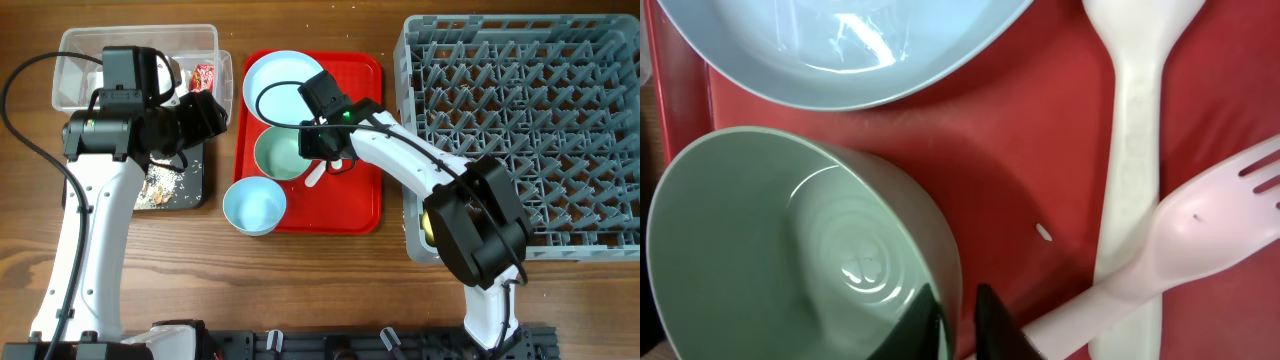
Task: Sort waste into correct bins and load items into the dishwasher rack
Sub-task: 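Grasp the green bowl on the red tray with the right gripper, then carry the green bowl to the rack's top left and set it upright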
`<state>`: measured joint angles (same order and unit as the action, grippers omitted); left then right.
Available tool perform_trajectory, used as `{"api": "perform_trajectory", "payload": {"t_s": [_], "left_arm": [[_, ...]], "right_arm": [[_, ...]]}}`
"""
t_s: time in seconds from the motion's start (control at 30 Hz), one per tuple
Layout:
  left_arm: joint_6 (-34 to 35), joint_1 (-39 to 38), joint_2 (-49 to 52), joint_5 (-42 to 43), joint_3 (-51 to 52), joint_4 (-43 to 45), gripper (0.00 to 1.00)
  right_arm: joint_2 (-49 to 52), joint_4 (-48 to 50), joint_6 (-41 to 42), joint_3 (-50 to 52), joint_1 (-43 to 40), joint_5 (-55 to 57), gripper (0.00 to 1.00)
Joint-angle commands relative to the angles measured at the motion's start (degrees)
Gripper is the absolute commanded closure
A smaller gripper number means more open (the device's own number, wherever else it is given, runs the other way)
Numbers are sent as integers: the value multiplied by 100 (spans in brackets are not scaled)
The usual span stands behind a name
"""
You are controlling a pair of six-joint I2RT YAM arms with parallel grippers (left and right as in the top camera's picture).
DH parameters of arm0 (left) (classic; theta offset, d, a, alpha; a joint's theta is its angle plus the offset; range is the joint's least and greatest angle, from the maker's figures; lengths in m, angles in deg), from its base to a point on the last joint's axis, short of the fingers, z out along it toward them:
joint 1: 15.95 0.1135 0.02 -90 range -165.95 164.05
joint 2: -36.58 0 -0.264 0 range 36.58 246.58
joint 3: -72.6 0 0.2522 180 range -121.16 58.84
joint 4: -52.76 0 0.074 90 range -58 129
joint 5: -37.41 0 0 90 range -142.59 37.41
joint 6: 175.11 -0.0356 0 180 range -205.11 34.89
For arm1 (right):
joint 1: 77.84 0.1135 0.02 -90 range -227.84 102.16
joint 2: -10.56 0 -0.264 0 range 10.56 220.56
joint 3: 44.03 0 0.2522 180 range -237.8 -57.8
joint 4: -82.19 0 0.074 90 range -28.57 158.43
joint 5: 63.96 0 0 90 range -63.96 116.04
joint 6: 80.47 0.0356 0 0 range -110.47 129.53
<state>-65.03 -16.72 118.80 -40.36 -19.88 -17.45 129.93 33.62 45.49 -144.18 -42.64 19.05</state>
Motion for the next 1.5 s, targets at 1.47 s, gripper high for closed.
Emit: {"api": "perform_trajectory", "payload": {"t_s": [1.47], "left_arm": [[-28,31,-46,-15,-79,20,0]], "right_arm": [[-802,81,-5633,90,-1235,8026,96]]}}
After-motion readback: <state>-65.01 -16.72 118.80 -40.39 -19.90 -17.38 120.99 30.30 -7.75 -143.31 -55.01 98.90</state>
